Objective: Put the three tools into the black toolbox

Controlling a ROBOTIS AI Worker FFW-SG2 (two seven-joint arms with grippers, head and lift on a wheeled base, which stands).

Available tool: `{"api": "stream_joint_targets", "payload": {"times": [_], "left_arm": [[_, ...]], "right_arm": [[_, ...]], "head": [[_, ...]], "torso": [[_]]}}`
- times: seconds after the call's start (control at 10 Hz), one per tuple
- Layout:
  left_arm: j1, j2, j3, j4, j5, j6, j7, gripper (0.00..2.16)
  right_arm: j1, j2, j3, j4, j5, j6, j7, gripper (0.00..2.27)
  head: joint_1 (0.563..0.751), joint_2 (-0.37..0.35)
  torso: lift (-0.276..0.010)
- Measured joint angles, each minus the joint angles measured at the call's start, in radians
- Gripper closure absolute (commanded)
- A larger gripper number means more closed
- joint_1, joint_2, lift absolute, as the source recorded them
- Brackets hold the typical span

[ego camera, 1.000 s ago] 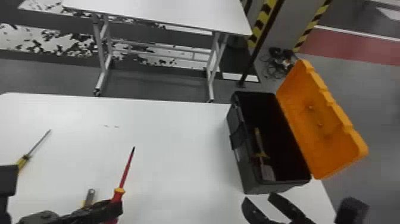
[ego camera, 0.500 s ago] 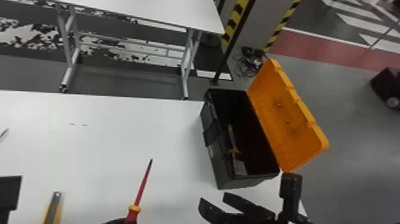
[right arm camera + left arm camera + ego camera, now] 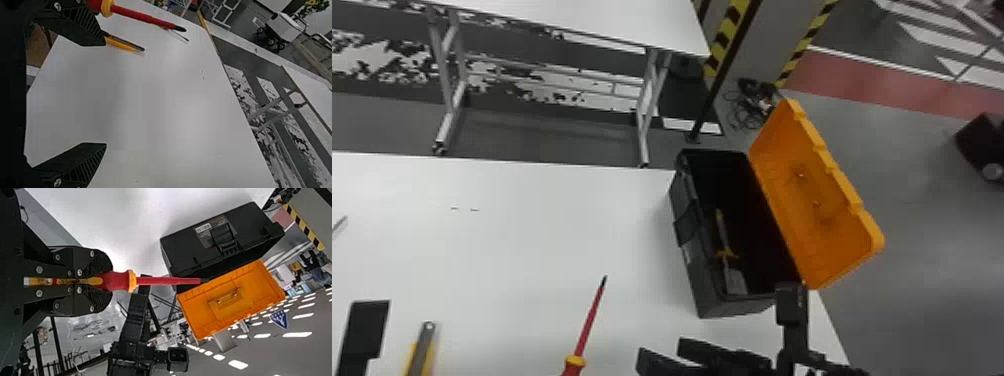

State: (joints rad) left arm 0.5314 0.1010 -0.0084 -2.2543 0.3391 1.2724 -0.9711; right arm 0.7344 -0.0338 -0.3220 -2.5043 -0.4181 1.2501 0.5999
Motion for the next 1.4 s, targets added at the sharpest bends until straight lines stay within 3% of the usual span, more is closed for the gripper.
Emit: {"api": "stream_joint_targets", "payload": {"times": [0.4,0.8,1.1,1.2,1.4], "left_arm": [[0.019,0.002,-0.042,0.007,-0.012,-0.005,-0.012,2.14],[0.023,-0.001,-0.119,-0.004,-0.060,-0.011,0.011,2.14],[0.038,-0.001,-0.146,-0.025,-0.071,-0.012,0.012,2.14],[0.045,-0.001,-0.148,-0.033,-0.072,-0.012,0.012,2.14],[0.051,0.000,-0.148,-0.045,-0.072,-0.012,0.011,2.14]], "right_arm": [[-0.093,0.004,-0.062,-0.044,-0.115,0.205,-0.001,0.09],[-0.086,0.014,-0.051,-0.061,-0.180,0.238,-0.001,0.10],[-0.060,0.030,-0.024,-0.051,-0.176,0.160,0.000,0.19],[-0.054,0.032,-0.015,-0.046,-0.174,0.144,0.008,0.54],[-0.043,0.032,-0.011,-0.040,-0.172,0.135,0.056,2.13]], "head": [[0.695,-0.350],[0.695,-0.350],[0.695,-0.350],[0.695,-0.350],[0.695,-0.350]], "torso": [[-0.051],[-0.051],[-0.051],[-0.051],[-0.051]]}}
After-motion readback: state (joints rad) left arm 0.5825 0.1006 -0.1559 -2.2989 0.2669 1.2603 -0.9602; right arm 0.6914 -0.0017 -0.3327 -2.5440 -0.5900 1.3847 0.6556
